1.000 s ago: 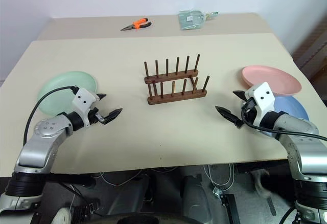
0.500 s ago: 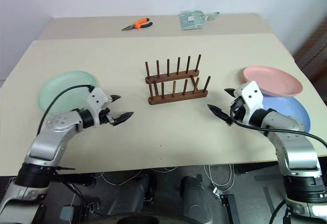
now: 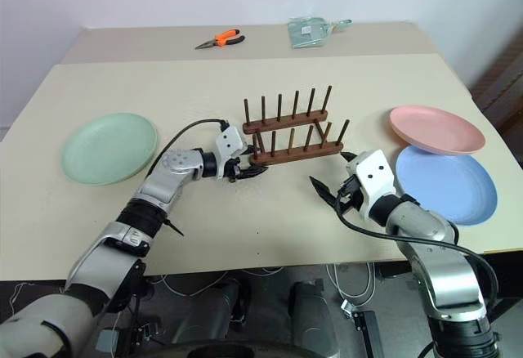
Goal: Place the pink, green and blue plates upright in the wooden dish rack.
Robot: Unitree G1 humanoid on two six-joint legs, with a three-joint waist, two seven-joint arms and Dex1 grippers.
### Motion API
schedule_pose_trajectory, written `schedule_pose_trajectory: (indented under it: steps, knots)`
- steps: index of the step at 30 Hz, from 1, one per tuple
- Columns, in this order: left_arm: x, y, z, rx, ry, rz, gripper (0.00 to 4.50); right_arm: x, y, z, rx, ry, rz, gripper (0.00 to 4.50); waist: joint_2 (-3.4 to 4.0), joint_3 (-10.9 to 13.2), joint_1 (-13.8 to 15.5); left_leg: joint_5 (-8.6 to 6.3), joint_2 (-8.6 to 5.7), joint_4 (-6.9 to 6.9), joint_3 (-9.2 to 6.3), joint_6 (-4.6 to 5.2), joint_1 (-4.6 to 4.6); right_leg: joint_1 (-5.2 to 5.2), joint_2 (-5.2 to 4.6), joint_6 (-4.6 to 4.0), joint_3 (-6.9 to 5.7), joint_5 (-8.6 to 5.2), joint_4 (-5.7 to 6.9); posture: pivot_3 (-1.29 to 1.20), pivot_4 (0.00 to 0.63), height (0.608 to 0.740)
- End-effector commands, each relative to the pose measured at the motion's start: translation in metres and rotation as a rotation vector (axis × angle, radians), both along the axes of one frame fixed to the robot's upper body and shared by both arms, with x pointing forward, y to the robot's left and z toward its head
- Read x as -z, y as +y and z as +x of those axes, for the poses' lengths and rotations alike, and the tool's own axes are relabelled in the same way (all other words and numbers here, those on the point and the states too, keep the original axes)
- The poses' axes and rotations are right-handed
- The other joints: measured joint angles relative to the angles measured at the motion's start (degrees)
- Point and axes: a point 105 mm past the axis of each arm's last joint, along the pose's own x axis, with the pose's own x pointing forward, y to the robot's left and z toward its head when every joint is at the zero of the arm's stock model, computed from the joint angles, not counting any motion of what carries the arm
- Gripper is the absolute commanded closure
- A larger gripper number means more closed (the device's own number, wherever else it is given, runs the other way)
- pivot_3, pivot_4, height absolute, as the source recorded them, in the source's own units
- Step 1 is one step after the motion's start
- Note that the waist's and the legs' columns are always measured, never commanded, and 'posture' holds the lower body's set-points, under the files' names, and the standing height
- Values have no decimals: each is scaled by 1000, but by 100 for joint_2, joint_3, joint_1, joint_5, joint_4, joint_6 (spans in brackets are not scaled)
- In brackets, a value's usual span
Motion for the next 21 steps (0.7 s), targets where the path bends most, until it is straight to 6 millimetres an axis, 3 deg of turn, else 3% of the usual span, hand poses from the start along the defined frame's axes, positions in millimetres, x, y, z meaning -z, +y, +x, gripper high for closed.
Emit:
schedule_pose_trajectory:
  steps: [1,2,3,8,14,20,21]
  knots:
    - [12,-2,-8,50,19,46,3203,-10,-6,-5,24,-46,-23,0,0,-1,-6,0,0,0,0,0,0,1,0,0,0,0,0,0,150,719]
    - [11,-4,-10,69,12,48,3619,-9,-7,-6,24,-42,-29,0,-1,0,-8,0,0,1,0,0,1,1,0,0,0,0,0,0,150,719]
    - [10,-4,-13,89,-4,52,3722,-8,-8,-6,25,-39,-35,0,1,-1,-10,0,1,3,0,0,0,1,2,0,0,0,1,0,150,719]
    - [0,-4,-36,253,-24,65,3722,-5,-17,-9,35,-14,-54,0,1,-1,-17,0,1,-1,0,1,1,0,2,0,0,-1,1,0,150,719]
    - [-5,12,-59,359,-16,125,3722,-2,-31,-17,50,8,-90,0,2,-1,-18,-1,2,-2,-1,2,1,0,0,-17,1,-11,0,0,150,719]
    - [9,28,-59,268,15,175,994,3,-46,-20,90,24,-125,0,2,-1,-11,-1,2,3,-2,3,0,2,-1,-17,0,-11,0,0,150,719]
    - [9,35,-60,234,28,171,994,4,-51,-23,96,36,-131,0,2,-1,-14,-1,2,3,-2,3,0,2,0,-17,0,-11,0,0,150,719]
